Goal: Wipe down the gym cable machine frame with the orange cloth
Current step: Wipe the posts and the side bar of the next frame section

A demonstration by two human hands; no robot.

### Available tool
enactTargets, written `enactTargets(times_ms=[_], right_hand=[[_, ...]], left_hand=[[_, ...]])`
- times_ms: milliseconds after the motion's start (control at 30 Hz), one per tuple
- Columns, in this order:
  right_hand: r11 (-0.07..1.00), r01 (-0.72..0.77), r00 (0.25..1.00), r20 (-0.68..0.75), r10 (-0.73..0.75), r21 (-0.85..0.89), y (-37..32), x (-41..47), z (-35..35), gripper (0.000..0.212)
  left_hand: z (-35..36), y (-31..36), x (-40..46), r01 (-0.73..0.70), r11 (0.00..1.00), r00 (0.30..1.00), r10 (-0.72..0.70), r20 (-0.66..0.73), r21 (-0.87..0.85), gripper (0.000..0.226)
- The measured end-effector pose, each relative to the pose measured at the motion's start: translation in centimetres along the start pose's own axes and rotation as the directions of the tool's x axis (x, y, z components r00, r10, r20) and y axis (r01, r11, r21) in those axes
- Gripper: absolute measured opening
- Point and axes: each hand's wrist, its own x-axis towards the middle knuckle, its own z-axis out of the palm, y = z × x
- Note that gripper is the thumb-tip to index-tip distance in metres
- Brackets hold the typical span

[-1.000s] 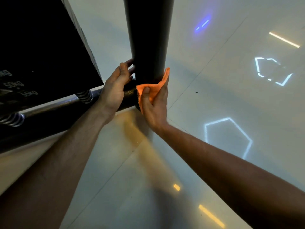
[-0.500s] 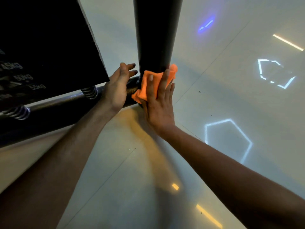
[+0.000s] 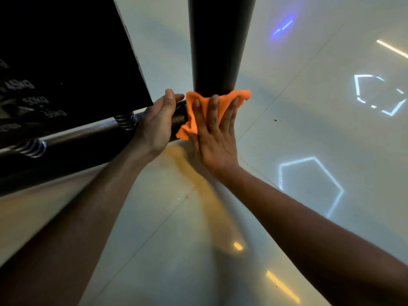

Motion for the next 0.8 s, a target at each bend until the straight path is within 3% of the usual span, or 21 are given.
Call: enactTargets(times_ms=[67, 133, 233, 300, 533, 800], right_hand=[[0.997, 0.074, 0.993, 0.097, -0.070, -0.037, 1.7, -1.6, 0.3, 0.085], [0.999, 0.039, 0.986, 0.161, -0.038, -0.007, 1.9, -2.6, -0.1, 0.086], [0.995, -0.060, 0.988, 0.148, 0.048, 0.079, -0.9, -2.0, -0.9, 0.078], [0.988, -0.116, 0.984, 0.149, 0.101, 0.100, -2.9, -1.2, -0.9, 0.075], [0.997, 0.070, 0.976, 0.211, -0.059, -0.044, -2.4, -1.6, -0.7, 0.075], [0.986, 0.168, 0.963, 0.218, -0.158, -0.025, -2.3, 0.3, -1.9, 0.072]], left_hand=[[-0.1, 0.0, -0.2, -0.006, 0.998, 0.999, 0.008, -0.031, 0.064, 0.053], [-0.3, -0.2, -0.6, -0.035, 0.987, 0.998, 0.042, -0.044, 0.154, 0.052], [-0.9, -1.3, -1.0, -0.186, 0.890, 0.973, 0.225, -0.046, 0.417, 0.054], [-1.2, -1.9, -1.3, -0.278, 0.820, 0.945, 0.326, -0.009, 0.500, 0.055], [-1.5, -3.9, -5.0, -0.320, 0.648, 0.914, 0.403, 0.046, 0.691, 0.056], [-1.8, -4.2, -5.1, -0.302, 0.657, 0.925, 0.376, 0.047, 0.691, 0.057]])
